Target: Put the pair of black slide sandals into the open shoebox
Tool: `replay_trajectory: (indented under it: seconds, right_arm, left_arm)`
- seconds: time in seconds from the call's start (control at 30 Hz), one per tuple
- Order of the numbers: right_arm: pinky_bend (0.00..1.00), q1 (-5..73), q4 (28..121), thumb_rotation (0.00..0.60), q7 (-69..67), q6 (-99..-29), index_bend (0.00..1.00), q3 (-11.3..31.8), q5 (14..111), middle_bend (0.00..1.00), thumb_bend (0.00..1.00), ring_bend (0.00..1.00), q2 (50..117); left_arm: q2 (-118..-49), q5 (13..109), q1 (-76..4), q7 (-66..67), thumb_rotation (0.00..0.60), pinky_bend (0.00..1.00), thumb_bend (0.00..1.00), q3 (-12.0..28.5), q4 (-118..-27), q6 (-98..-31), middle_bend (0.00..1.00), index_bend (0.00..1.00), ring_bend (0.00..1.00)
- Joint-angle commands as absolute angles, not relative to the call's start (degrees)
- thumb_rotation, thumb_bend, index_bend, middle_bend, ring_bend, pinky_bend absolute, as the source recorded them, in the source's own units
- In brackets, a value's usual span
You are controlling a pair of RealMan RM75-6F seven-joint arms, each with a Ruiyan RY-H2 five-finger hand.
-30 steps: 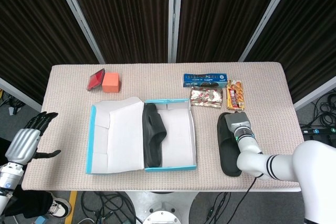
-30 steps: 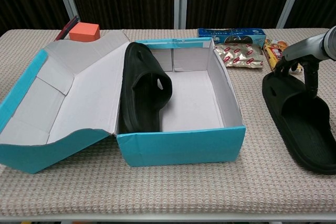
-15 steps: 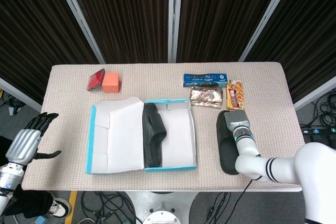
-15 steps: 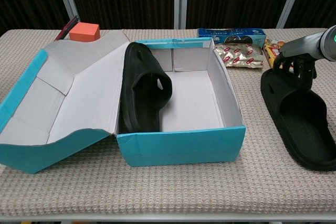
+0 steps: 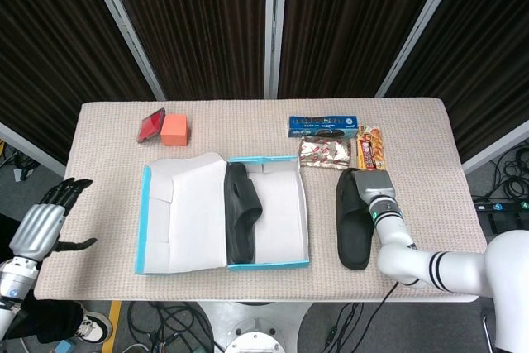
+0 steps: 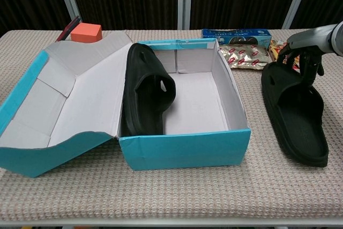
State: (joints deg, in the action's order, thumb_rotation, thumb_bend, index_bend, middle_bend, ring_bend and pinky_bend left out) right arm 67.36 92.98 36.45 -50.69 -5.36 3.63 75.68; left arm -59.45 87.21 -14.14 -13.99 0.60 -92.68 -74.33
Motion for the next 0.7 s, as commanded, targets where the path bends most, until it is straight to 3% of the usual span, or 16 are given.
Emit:
replay_trajectory:
  seconds: [0.03,0.43,0.57,0.7]
  right_arm:
    - [0.57,65.06,95.47,0.6,33.1,-51.76,0.46,-3.13,7.56,0.4,0.23,0.38,73.03]
    - [0.58,55.98,114.48,0.6,19.4,-58.48,0.47,5.26,29.92,0.41,0.23,0.39,55.68]
    - [0.58,52.98,116.05,0.6,14.04,-59.51,0.47,7.93,38.33,0.41,0.23,0.39,54.27]
    - [0.58,49.81,112.75,0.6,4.47,-57.49,0.47,10.16,46.55,0.41,0.23,0.39,57.74]
  left_arm:
    - [-59.4,87.27,-14.13,-13.85,0.6,0.11,0.0,0.59,-92.82,-74.39,0.09,0.08,0.0]
    - [-59.21,87.68,-14.59,-12.54,0.6,0.11,0.0,0.89,-94.16,-74.44,0.09,0.08,0.0]
    - [-59.28,87.47,-14.55,-11.7,0.6,0.11,0.0,1.01,-94.8,-74.63,0.09,0.08,0.0]
    - [-59.16,87.26,-14.5,-11.23,0.6,0.11,0.0,1.06,-95.25,-74.67,0.09,0.08,0.0]
